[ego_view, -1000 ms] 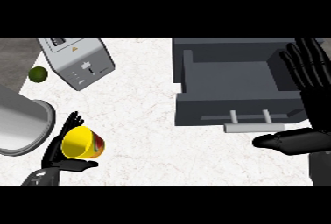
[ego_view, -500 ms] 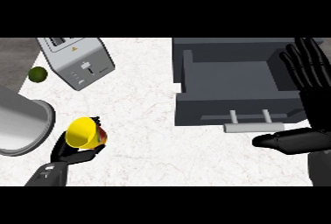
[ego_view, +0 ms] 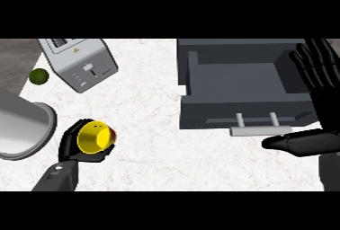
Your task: Pick up the cup, place it into the drawer and close the drawer
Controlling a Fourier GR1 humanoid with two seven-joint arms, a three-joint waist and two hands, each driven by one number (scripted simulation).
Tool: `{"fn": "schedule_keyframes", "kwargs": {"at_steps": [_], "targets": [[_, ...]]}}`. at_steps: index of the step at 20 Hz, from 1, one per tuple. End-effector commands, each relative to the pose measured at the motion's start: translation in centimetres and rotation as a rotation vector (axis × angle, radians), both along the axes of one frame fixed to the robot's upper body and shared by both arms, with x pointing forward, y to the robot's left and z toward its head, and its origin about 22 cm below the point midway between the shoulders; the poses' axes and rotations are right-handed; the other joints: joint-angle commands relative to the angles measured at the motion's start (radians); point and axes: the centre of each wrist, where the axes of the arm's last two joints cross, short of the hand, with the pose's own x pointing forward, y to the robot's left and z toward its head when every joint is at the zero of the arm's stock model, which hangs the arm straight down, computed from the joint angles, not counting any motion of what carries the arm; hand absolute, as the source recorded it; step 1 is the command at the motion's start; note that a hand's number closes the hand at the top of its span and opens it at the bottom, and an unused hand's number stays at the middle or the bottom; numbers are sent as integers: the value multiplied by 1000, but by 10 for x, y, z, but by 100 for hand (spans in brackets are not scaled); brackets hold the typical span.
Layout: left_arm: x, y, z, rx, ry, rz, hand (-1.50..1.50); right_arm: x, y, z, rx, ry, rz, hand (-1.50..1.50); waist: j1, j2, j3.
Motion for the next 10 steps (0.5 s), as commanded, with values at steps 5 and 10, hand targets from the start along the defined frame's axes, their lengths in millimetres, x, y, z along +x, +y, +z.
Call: {"fn": "schedule_keyframes", "kwargs": {"at_steps": [5,10], "targets": [[36,-16,23,-159,-256,87,150,4,-14,-2,24,-10,-17,-150,7,-2,2],[59,-49,39,-208,-290,-105,150,0,-3,-19,10,9,-27,-150,20,-9,4]]}}
